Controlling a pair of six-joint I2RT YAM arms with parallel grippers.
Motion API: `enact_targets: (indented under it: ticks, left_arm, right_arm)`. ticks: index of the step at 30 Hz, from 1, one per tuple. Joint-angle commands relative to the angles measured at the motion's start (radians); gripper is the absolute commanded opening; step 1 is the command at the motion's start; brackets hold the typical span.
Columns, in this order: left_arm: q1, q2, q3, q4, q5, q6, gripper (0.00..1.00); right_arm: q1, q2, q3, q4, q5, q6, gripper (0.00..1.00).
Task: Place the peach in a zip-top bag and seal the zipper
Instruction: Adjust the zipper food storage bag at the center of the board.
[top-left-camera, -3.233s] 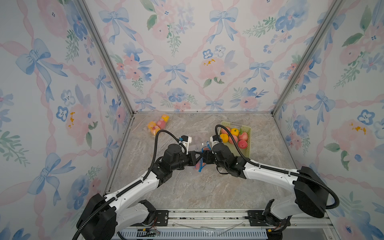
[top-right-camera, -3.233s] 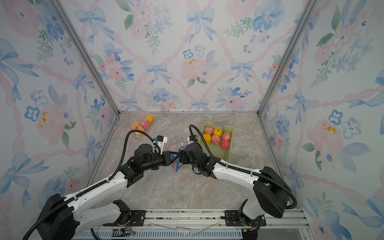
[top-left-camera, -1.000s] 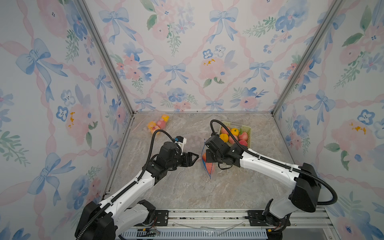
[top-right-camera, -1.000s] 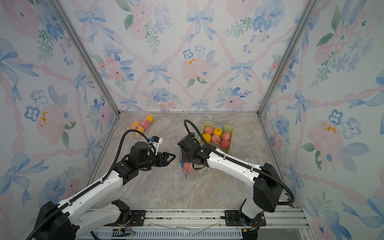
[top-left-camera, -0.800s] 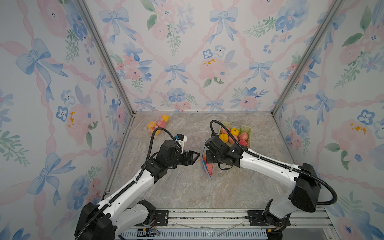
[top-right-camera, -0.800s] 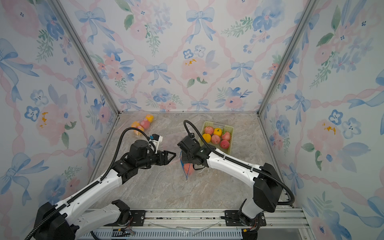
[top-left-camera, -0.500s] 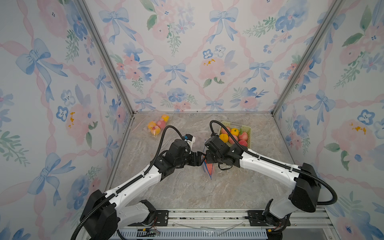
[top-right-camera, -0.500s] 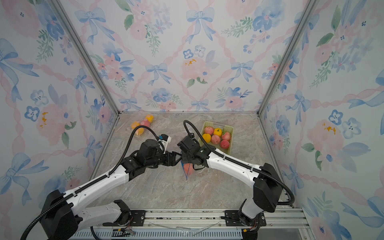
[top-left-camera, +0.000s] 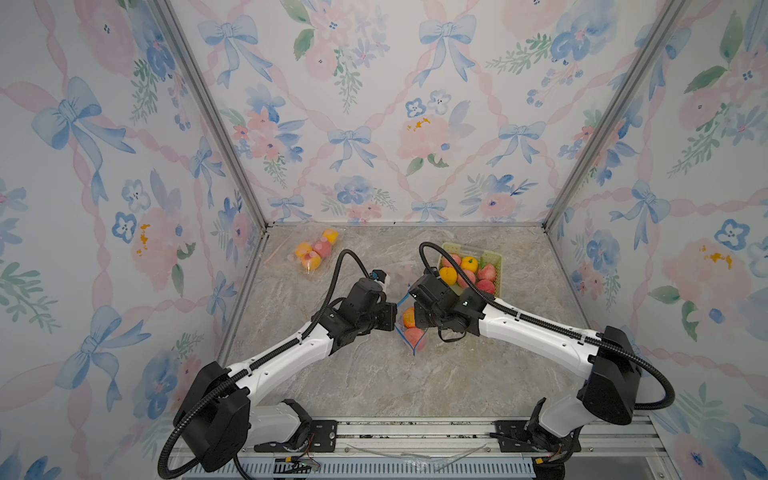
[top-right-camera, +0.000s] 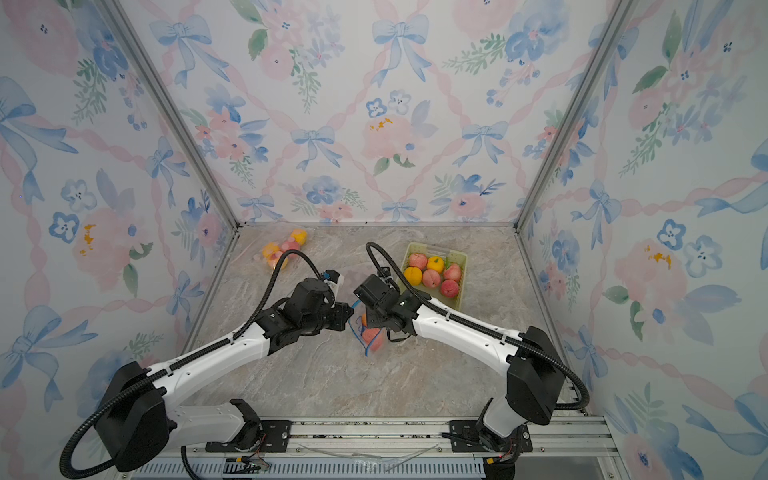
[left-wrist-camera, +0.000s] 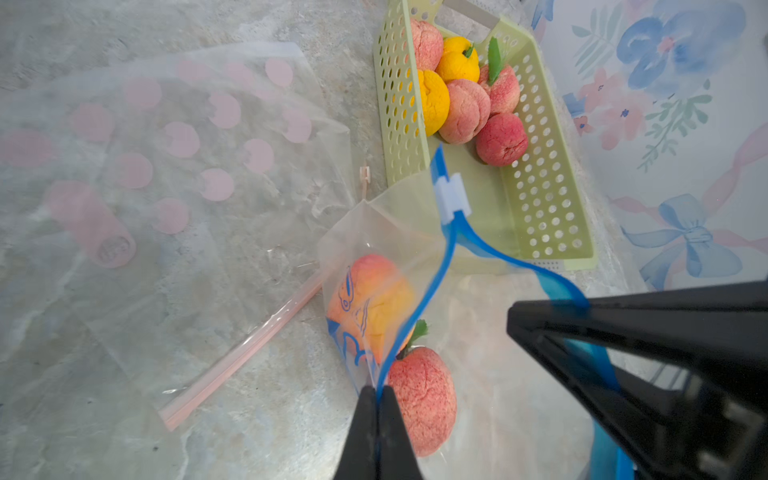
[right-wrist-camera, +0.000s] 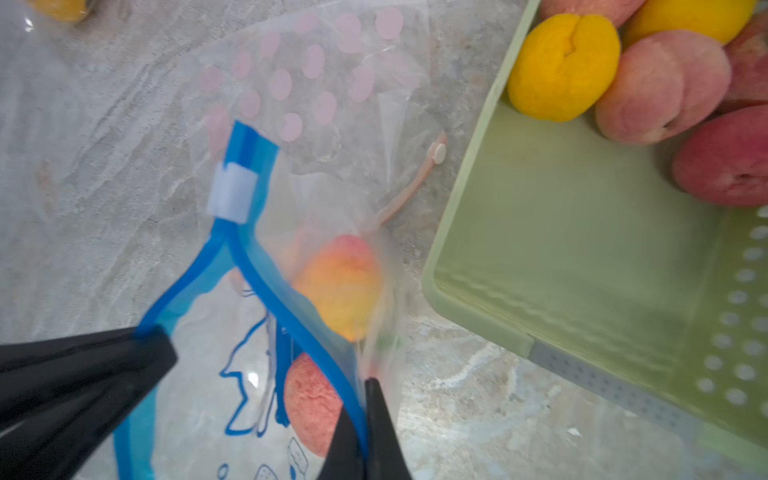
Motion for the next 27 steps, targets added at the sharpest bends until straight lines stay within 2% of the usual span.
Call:
enact_targets:
  ticks: [1, 10, 11, 16, 18, 21, 27]
  left_arm:
    - [-0.006, -0.049, 0.035, -0.070, -0.064, 0.046, 0.00]
    - [0.000, -0.084, 0.030, -0.098, -0.063, 0.053, 0.00]
    - [0.003, -0.085, 0.032, -0.098, -0.062, 0.054, 0.00]
    - [0.006, -0.064, 0.052, -0.098, -0.047, 0.066, 0.00]
    - [0.007, -0.053, 0.055, -0.098, -0.041, 0.067, 0.00]
    - [0.009, -0.050, 0.057, -0.098, -0.039, 0.071, 0.00]
    - [0.025, -0.054, 0.056, -0.102, -0.028, 0.072, 0.00]
  right_arm:
    - [0.013, -0.007, 0.046, -0.117, 0.097, 0.003, 0.04]
    - [0.013, 0.039, 0.078, -0.131, 0.080, -0.010, 0.09]
    - [0.013, 0.042, 0.077, -0.119, 0.063, -0.018, 0.12]
    - [0.009, 0.041, 0.070, -0.001, -0.083, -0.069, 0.40]
    - [0.000, 0.034, 0.084, 0.017, -0.131, -0.090, 0.46]
    - [-0.028, 0.010, 0.104, 0.037, -0.199, -0.132, 0.52]
    - [-0.141, -0.041, 0.136, 0.027, -0.255, -0.173, 0.55]
